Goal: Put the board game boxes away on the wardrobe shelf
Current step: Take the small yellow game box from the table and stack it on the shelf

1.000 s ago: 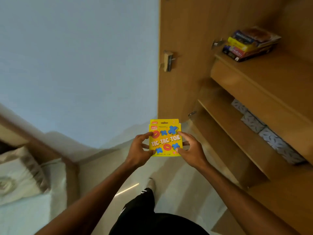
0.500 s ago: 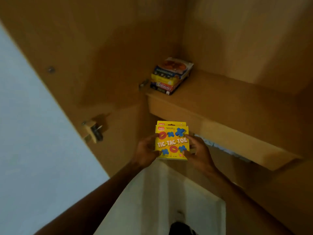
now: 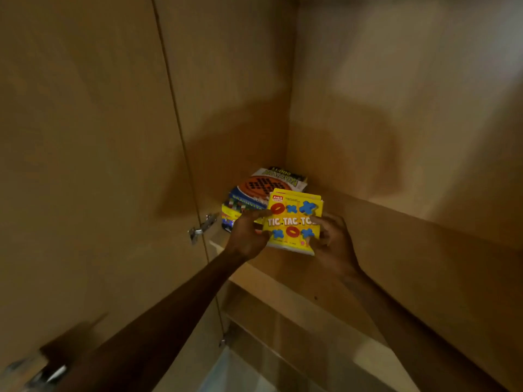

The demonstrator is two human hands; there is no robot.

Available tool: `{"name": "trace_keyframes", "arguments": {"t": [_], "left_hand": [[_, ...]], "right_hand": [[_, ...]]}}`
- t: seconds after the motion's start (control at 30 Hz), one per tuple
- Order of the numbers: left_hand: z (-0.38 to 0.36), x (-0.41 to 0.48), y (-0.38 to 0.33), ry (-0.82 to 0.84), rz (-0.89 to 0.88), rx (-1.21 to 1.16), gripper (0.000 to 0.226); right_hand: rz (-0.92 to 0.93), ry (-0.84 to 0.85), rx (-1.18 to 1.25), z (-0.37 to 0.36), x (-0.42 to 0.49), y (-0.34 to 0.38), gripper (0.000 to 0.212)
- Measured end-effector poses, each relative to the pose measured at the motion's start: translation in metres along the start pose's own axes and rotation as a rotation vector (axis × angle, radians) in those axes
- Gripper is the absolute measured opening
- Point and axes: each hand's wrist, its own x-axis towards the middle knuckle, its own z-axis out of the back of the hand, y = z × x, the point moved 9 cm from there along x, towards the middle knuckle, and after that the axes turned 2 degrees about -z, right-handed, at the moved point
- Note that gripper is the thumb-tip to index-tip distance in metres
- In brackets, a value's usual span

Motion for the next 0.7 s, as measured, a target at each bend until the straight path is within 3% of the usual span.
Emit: {"name": "trace_keyframes", "arguments": {"t": [0.2, 0.4, 0.53, 0.7], "left_hand": [[0.0, 0.09, 0.004, 0.014, -0.022, 0.196, 0.029], [0.023, 0.129, 0.025, -0.007, -0.032, 0.319, 0.026], [0.034, 0.118, 0.022, -0.001, -0.228, 0.576, 0.037], [0.042, 0.107, 0.038, 0.072, -0.208, 0.741, 0.059]], "right_hand": [[0.0, 0.021, -0.035, -0.014, 0.07, -0.012, 0.035], [0.026, 0.202, -0.056, -0.057, 0.097, -0.026, 0.038], [0.05, 0.22, -0.109, -0.083, 0.111, -0.021, 0.034], [0.066, 0.276, -0.169, -0.115, 0.128, -0.012, 0.037]]}}
